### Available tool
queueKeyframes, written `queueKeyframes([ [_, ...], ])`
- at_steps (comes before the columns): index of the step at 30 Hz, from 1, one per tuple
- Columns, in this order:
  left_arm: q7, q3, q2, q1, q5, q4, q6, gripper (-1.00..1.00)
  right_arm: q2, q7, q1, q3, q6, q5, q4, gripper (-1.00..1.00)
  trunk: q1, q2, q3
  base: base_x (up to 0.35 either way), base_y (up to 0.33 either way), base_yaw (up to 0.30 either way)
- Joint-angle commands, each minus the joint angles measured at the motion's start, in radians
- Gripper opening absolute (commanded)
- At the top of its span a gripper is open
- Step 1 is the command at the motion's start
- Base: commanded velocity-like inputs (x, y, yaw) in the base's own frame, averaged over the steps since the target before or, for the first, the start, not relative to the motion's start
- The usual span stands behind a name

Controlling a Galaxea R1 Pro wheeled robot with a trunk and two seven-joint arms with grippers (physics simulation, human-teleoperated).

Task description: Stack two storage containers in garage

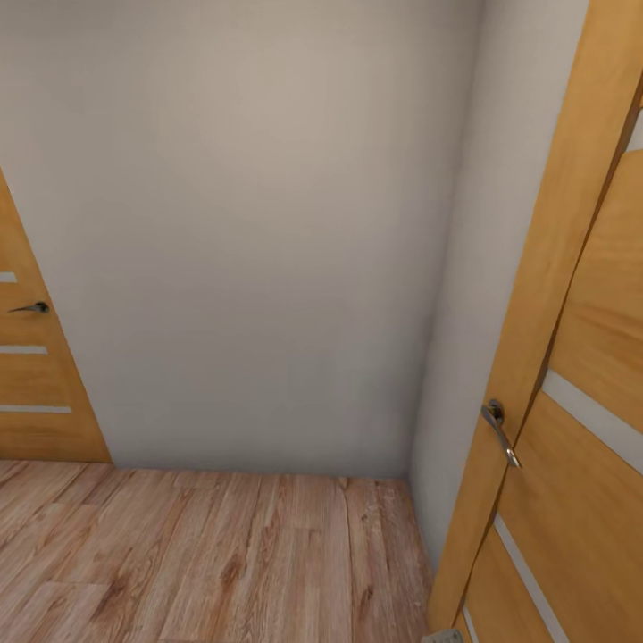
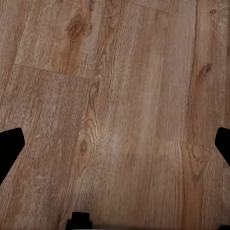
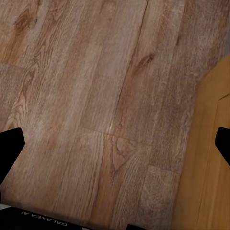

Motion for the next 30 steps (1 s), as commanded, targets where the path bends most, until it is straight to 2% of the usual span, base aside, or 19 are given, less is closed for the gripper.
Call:
queueKeyframes([
  [1, -0.01, 0.007, 0.0, -0.001, 0.008, 0.001, -0.001, 1.0, 0.0, 0.003, -0.001, -0.007, -0.003, 0.008, 0.0, 1.0, 0.0, -0.001, -0.002, 0.0, 0.0, 0.0],
  [6, -0.01, 0.007, 0.0, -0.001, 0.008, 0.001, -0.001, 1.0, 0.0, 0.003, 0.0, -0.007, -0.003, 0.008, 0.0, 1.0, 0.0, -0.001, -0.002, 0.096, 0.0, 0.0],
  [16, -0.01, 0.007, -0.001, -0.001, 0.009, 0.001, -0.001, 1.0, 0.0, 0.003, -0.001, -0.007, -0.003, 0.008, 0.0, 1.0, 0.0, -0.001, -0.002, 0.268, 0.0, 0.0],
  [25, -0.01, 0.007, 0.0, -0.001, 0.009, 0.001, -0.001, 1.0, 0.0, 0.003, -0.001, -0.007, -0.003, 0.008, 0.0, 1.0, 0.0, -0.001, -0.002, 0.049, 0.0, 0.0],
  [30, -0.01, 0.007, 0.0, -0.001, 0.009, 0.001, -0.001, 1.0, 0.0, 0.003, -0.001, -0.007, -0.003, 0.008, 0.0, 1.0, 0.0, -0.001, -0.002, 0.292, 0.0, 0.0],
])
